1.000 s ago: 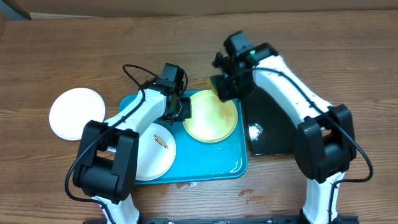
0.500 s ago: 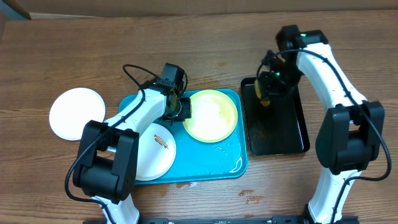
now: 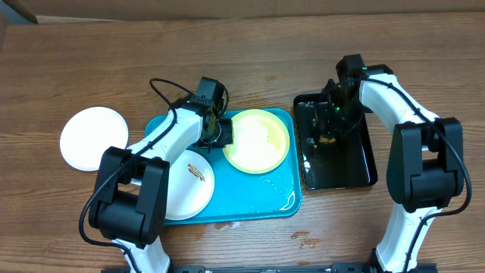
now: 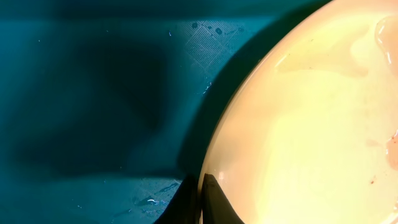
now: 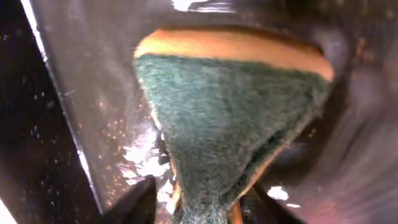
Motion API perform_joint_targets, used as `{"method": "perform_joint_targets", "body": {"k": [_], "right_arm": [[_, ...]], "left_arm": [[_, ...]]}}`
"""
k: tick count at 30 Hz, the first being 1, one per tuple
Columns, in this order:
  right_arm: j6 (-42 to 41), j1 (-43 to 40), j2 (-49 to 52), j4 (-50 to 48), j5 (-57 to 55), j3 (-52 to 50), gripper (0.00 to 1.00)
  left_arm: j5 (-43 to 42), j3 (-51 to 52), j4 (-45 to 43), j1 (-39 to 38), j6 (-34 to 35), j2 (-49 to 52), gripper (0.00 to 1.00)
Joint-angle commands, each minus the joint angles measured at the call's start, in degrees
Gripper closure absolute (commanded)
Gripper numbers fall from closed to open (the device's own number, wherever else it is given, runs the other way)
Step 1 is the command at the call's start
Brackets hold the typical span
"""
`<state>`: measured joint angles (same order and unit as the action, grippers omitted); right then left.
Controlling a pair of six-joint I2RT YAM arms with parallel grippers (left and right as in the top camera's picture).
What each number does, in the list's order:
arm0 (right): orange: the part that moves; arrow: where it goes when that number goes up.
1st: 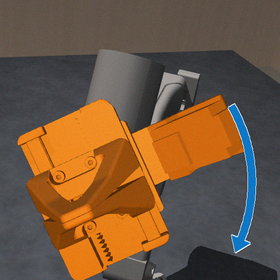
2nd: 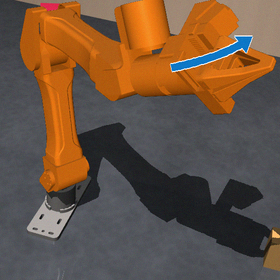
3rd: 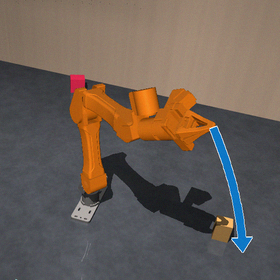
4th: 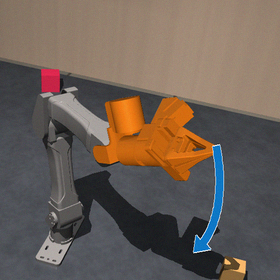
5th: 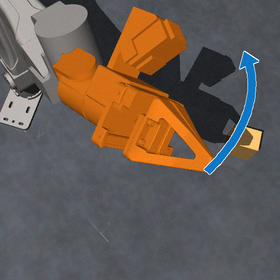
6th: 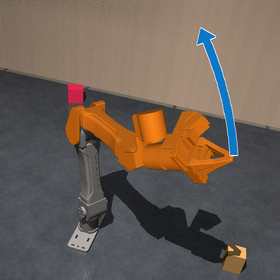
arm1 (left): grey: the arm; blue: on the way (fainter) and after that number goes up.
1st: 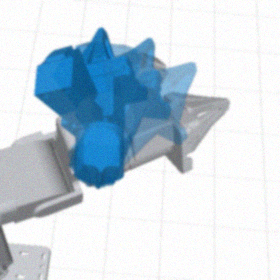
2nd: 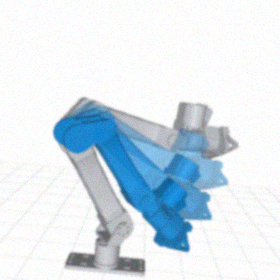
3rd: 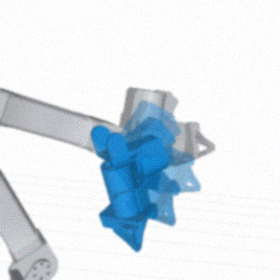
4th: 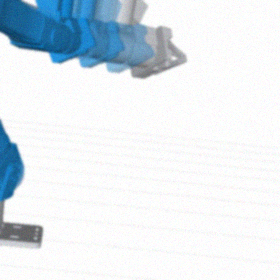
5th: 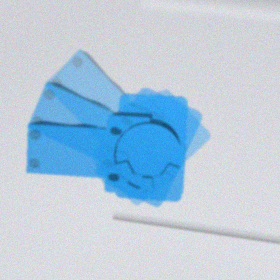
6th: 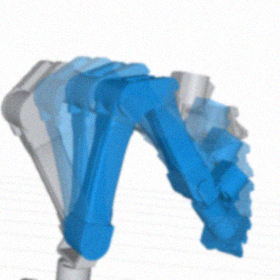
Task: Clean dirty plates on tray and stack at the side
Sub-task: 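Carry the sponge right with the right gripper into the black tray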
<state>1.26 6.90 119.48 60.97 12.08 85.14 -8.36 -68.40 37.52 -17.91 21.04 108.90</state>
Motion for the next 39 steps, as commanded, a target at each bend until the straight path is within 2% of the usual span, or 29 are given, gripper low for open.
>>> {"method": "perform_joint_targets", "body": {"k": [1, 7, 11, 21, 26, 28, 31, 33, 35, 39], "right_arm": [[-1.49, 0.11, -0.55, 1.31, -0.55, 1.73, 0.50], [-5.55, 0.11, -0.55, 7.89, -0.50, 3.37, 0.44], [-7.52, 0.55, -0.52, 9.66, -0.68, 2.91, 0.44], [-7.56, 2.56, -0.50, 2.08, -1.53, -1.03, 0.43], [-10.08, 4.24, -0.50, 1.14, -6.78, -2.75, 0.44], [-10.10, 4.74, -0.50, 0.50, -8.26, -3.56, 0.48], [-10.34, 4.98, -0.52, 0.24, -9.84, -3.87, 0.63], [-10.32, 4.98, -0.52, 0.13, -10.14, -3.85, 0.84], [-10.29, 4.66, -0.52, 0.13, -10.16, -3.85, 0.96], [-10.27, 4.17, -0.52, 0.28, -10.10, -3.37, 0.96]], "left_arm": [[-0.02, -0.46, -0.07, 0.33, -0.28, 0.59, 0.94], [-0.02, -0.46, -0.07, 0.33, -0.28, 0.59, 0.93], [-0.02, -0.46, -0.09, 0.33, -0.26, 0.59, 0.93], [-0.02, -0.46, -0.09, 0.33, -0.28, 0.59, 0.93], [-0.02, -0.46, -0.07, 0.33, -0.28, 0.59, 0.93], [-0.02, -0.46, -0.07, 0.33, -0.33, 0.59, 0.93], [-0.02, -0.46, -0.07, 0.33, -0.48, 0.59, 0.93], [-0.02, -0.46, -0.07, 0.33, -0.68, 0.59, 0.93], [0.00, -0.46, -0.04, 0.33, -0.96, 0.59, 0.93], [-0.02, -0.46, 0.02, 0.33, -1.36, 0.59, 0.92]]}}
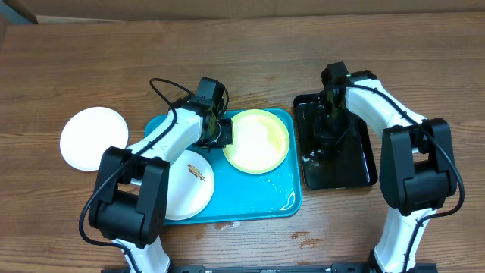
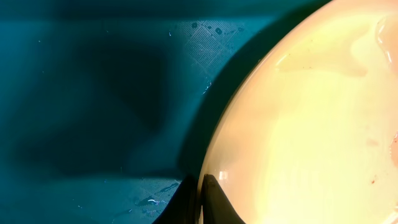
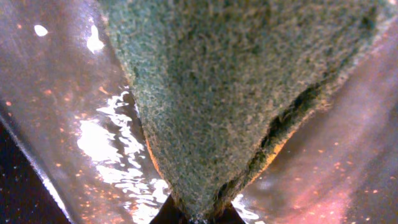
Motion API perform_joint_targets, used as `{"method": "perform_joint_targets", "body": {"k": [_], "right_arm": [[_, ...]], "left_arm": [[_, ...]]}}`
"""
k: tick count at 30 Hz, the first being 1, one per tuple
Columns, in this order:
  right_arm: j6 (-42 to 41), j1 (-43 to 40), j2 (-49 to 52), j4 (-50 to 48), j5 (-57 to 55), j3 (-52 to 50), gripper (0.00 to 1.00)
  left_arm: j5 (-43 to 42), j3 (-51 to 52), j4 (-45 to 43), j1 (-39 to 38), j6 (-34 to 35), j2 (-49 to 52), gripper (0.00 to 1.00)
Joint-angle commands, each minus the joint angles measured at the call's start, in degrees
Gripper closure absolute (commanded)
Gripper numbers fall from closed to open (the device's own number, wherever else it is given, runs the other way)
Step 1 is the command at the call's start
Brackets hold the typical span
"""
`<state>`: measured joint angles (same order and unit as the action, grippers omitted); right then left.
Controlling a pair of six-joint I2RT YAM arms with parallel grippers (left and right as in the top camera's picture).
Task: Clean dirty plates on tray and stack at the side
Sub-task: 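Carry the sponge right with the right gripper into the black tray, then release the sponge in the black tray and raise the right gripper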
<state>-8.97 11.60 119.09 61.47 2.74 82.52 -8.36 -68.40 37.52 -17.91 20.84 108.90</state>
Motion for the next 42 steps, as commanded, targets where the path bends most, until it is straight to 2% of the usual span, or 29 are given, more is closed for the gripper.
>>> {"method": "perform_joint_targets", "body": {"k": [1, 2, 4, 7, 8, 12, 13, 15, 16, 17, 18, 22, 24, 31, 38, 42], "right_arm": [[-0.04, -0.55, -0.13, 0.24, -0.76, -0.35, 0.73], [-0.07, -0.59, -0.13, 1.03, -0.74, 0.33, 0.60], [-0.07, -0.57, -0.13, 2.67, -0.74, 1.62, 0.48], [-0.11, -0.57, -0.13, 4.28, -0.55, 2.38, 0.47], [-0.37, -0.57, -0.13, 4.76, -0.46, 2.36, 0.52], [-1.79, -0.39, -0.13, 4.92, -0.13, 1.66, 0.92], [-1.79, -0.35, -0.13, 4.81, -0.17, 1.31, 0.96], [-1.77, -0.35, -0.13, 4.46, -0.83, 0.94, 0.96], [-1.77, -0.44, -0.13, 4.44, -2.29, 0.94, 0.62], [-1.73, -0.59, -0.13, 4.68, -2.73, 1.27, 0.44], [-1.77, -0.96, -0.13, 5.09, -2.67, 2.03, 0.31], [-1.75, -1.84, -0.13, 5.66, -2.64, 4.09, 0.20], [-1.75, -2.32, -0.13, 5.77, -2.58, 5.09, 0.17], [-1.51, -4.11, -0.13, 7.50, 1.40, 8.76, 0.16], [-1.51, -6.32, -0.15, 16.61, 4.28, 20.76, 0.14], [-1.53, -6.49, -0.15, 19.89, 5.05, 25.42, 0.11]], "left_arm": [[-0.02, -0.46, 0.02, 0.33, -1.16, 0.59, 0.91], [-0.02, -0.46, 0.00, 0.33, -1.16, 0.59, 0.89], [-0.02, -0.46, -0.02, 0.33, -1.16, 0.59, 0.83], [-0.02, -0.46, 0.00, 0.33, -1.16, 0.59, 0.81], [-0.02, -0.46, 0.00, 0.33, -1.14, 0.59, 0.81], [0.00, -0.44, -0.04, 0.33, -1.14, 0.59, 0.78], [0.00, -0.44, -0.04, 0.33, -1.14, 0.59, 0.77], [-0.02, -0.44, -0.04, 0.31, -1.14, 0.59, 0.77], [-0.02, -0.44, -0.09, 0.31, -1.16, 0.59, 0.76], [-0.02, -0.44, -0.13, 0.31, -1.16, 0.59, 0.75], [-0.02, -0.44, -0.22, 0.31, -1.20, 0.59, 0.74], [0.04, -0.42, -0.28, 0.31, -1.60, 0.61, 0.74], [0.02, -0.33, -0.28, 0.31, -1.57, 0.61, 0.73], [0.24, -0.20, -0.31, -0.59, -1.60, 0.61, 0.80], [3.87, -0.20, 0.17, -0.92, -1.60, 0.61, 0.82], [3.89, -0.17, 0.15, -0.98, -1.57, 0.66, 0.93]]}}
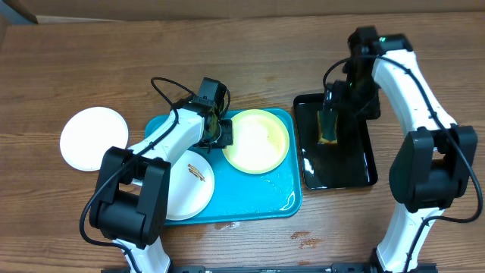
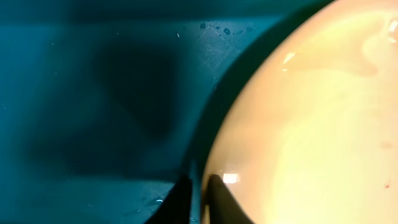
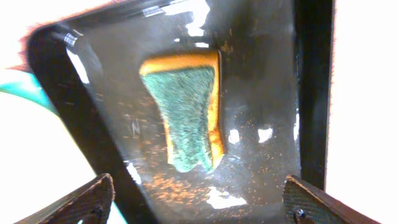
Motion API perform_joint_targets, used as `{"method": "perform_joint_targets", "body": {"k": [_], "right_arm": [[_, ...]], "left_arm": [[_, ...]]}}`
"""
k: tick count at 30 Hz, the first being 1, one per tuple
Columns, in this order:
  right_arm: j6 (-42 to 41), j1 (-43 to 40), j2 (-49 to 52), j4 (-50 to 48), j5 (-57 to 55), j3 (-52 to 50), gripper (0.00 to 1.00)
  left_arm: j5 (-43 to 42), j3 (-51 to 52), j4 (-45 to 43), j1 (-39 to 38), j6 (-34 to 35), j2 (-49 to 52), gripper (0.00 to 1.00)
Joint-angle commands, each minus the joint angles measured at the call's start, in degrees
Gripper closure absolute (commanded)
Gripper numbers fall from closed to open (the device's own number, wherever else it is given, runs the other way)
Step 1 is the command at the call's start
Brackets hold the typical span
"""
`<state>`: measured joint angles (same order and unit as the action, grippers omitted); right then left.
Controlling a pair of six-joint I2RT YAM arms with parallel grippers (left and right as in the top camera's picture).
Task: Clean dirty plates on tray and stack at the side
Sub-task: 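Release the sponge in the black tray and raise the right gripper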
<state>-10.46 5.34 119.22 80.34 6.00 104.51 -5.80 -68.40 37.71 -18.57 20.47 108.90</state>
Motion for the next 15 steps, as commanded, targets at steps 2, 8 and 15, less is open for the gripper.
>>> {"method": "perform_joint_targets", "body": {"k": [2, 8, 15], "right_arm": [[-0.04, -0.22, -0.28, 1.38, 1.79, 3.96, 0.08], [-0.04, -0.22, -0.26, 1.29, 1.77, 3.80, 0.00], [-0.04, -0.22, -0.26, 0.79, 1.77, 3.80, 0.00]], "left_arm": [[1.31, -0.17, -0.02, -0.33, -1.20, 0.76, 0.96], [1.27, -0.57, 0.50, -0.15, -1.25, 0.81, 0.96], [-3.50, -5.40, 5.07, 1.14, -3.41, 0.81, 0.96]]}}
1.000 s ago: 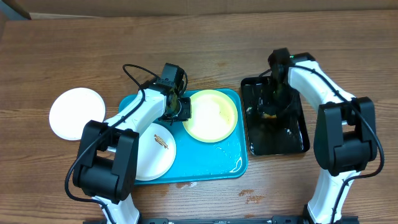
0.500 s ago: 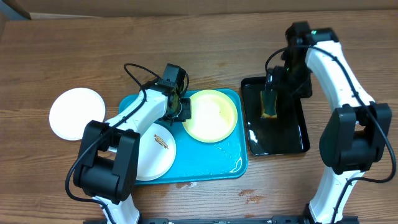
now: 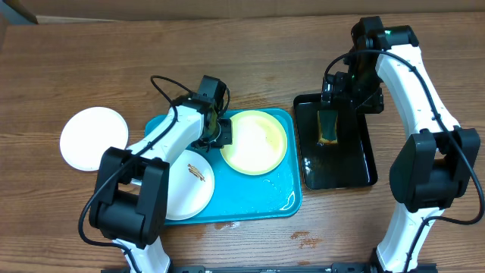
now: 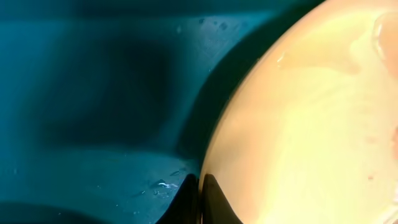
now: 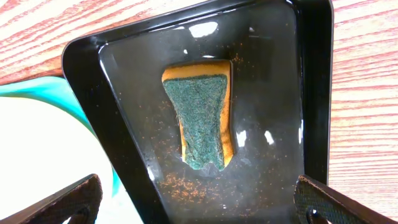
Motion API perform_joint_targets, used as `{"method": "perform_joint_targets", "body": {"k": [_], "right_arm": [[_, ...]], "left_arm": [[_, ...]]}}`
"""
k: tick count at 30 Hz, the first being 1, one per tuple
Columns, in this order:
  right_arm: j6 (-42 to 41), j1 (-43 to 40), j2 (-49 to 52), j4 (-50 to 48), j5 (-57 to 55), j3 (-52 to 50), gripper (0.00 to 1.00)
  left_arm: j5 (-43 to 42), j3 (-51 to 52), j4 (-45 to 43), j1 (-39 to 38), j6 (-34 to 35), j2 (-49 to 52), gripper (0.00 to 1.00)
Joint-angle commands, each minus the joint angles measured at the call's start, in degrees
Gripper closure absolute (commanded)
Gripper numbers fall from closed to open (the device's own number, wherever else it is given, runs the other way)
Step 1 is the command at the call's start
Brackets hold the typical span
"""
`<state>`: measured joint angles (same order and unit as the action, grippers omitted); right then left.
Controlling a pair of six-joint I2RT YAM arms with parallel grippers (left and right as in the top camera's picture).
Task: Clean dirty plates on tray and stack at the side
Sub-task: 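Release the sponge in the black tray and raise the right gripper, then lift the yellow plate off the teal tray with the left gripper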
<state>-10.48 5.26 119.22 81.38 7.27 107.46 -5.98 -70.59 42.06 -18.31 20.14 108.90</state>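
Observation:
A yellow-green plate (image 3: 254, 142) lies on the teal tray (image 3: 265, 205), wet and faintly stained in the left wrist view (image 4: 311, 112). My left gripper (image 3: 219, 134) is shut on its left rim, fingers (image 4: 211, 202) pinched together at the edge. A white plate (image 3: 188, 184) with a brown smear sits on the tray's left part. A clean white plate (image 3: 94, 138) rests on the table left of the tray. My right gripper (image 5: 199, 211) hangs open above the green-and-yellow sponge (image 5: 202, 115), which lies loose in the black tray (image 5: 93, 81).
The black tray (image 3: 337, 171) stands right of the teal tray, wet and speckled with brown crumbs. Brown crumbs and a smudge lie on the wooden table (image 3: 303, 239) near the front edge. A cable loops from the left arm near the tray's back left corner.
My right gripper, still open, now stands a little higher above the sponge. The left gripper and the yellow-green plate have shifted slightly left on the teal tray.
At first my right gripper was shut on the sponge in the black tray, and it still gripped it low in the tray later. Then it was open and raised, the sponge left lying there. My left gripper stayed shut on the yellow-green plate's rim throughout.

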Motion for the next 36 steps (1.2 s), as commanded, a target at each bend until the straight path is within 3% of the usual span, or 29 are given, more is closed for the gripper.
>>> {"method": "perform_joint_targets", "body": {"k": [1, 18, 29, 36], "right_arm": [[-0.02, -0.13, -0.26, -0.26, 0.50, 0.85, 0.00], [-0.02, -0.13, -0.26, -0.28, 0.50, 0.85, 0.00], [-0.02, -0.13, -0.26, -0.28, 0.50, 0.85, 0.00], [-0.02, -0.13, -0.26, -0.28, 0.50, 0.85, 0.00]], "left_arm": [[-5.77, -4.13, 1.53, 1.42, -3.50, 0.81, 0.96], [-13.81, -5.51, 3.15, 5.27, -8.87, 0.81, 0.96], [-13.88, -11.15, 4.66, 4.42, -9.86, 0.81, 0.96], [-8.31, -13.92, 4.83, 0.92, -8.72, 0.81, 0.96]]}}
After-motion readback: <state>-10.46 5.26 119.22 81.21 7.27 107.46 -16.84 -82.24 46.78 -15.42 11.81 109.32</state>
